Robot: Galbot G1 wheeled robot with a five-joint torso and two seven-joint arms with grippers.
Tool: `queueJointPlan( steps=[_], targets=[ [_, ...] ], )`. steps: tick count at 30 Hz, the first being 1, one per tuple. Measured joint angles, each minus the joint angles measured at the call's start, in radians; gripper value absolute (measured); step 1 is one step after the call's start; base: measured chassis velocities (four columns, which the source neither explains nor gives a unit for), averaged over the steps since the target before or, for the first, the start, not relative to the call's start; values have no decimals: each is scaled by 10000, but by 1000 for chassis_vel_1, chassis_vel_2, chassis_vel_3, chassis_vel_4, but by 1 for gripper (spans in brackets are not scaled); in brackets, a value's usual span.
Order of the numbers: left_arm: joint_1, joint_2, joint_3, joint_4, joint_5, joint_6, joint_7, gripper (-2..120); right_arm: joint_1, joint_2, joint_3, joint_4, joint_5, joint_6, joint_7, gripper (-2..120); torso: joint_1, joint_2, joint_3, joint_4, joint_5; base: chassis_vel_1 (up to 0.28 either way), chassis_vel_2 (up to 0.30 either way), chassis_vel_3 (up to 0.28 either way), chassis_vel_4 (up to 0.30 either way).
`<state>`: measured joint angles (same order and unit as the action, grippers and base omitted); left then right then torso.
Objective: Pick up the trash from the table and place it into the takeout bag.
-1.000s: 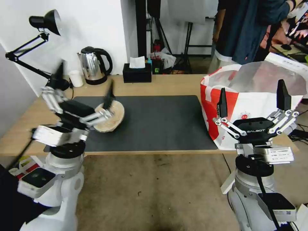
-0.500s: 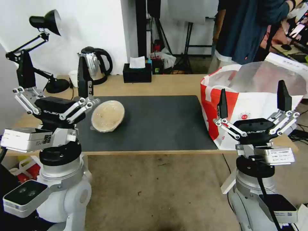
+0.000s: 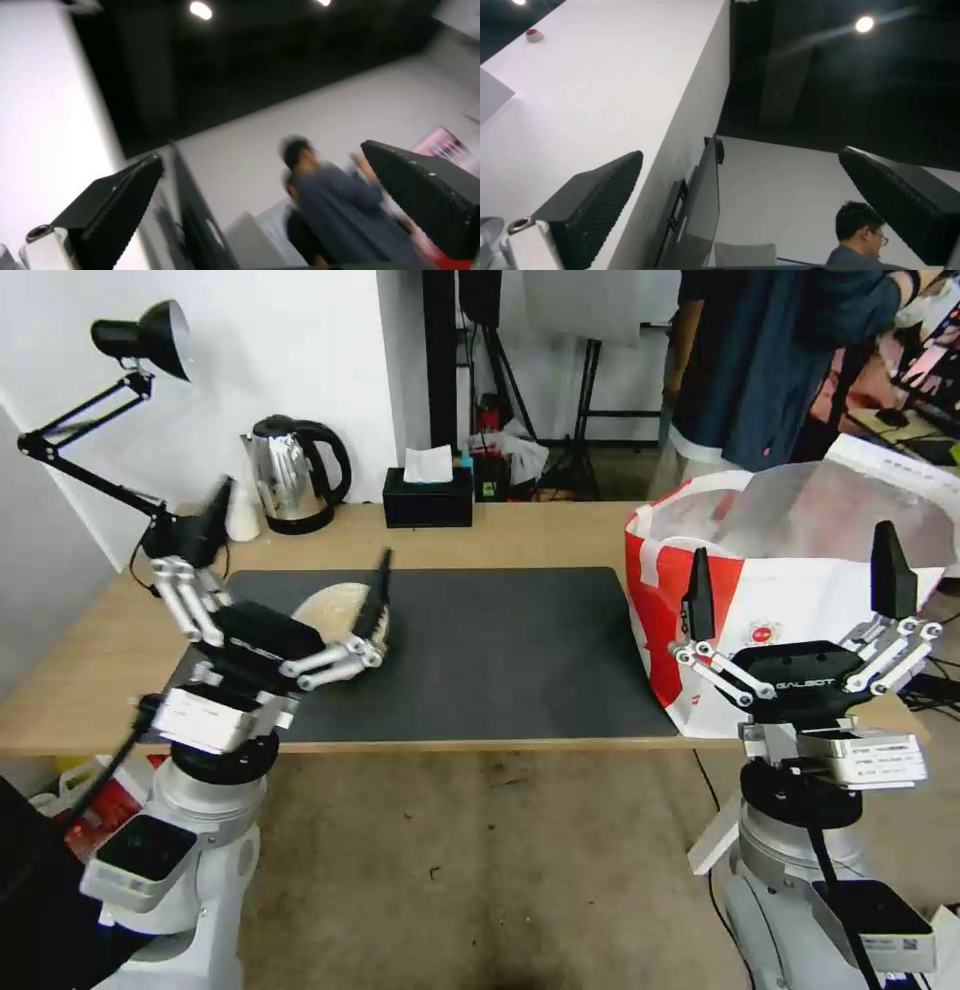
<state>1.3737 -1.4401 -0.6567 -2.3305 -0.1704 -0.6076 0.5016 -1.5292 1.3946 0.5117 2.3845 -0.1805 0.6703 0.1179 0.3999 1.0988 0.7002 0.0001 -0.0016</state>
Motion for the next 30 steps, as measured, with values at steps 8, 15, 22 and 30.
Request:
queueJointPlan(
  steps=[8,15,22,30],
  targets=[
    [-185,1284,-574,1763,1140,-701,1796,100,58,-2,-33,-5,5,3,3,100,0,0,1,-1,-1,0,0,0,0],
    [-349,1582,-562,2806,1913,-999,2474,100,63,-15,1,-18,34,4,21,100,0,0,0,-2,-1,0,0,0,0],
    [-415,1796,-1141,3189,2965,-888,3211,100,65,-18,6,-40,53,28,38,100,0,0,0,0,-1,0,0,0,0],
    [-596,1915,-1550,3275,3443,-622,3453,100,66,13,-36,-98,59,95,43,100,1,0,1,-1,1,0,0,0,0]
  ],
)
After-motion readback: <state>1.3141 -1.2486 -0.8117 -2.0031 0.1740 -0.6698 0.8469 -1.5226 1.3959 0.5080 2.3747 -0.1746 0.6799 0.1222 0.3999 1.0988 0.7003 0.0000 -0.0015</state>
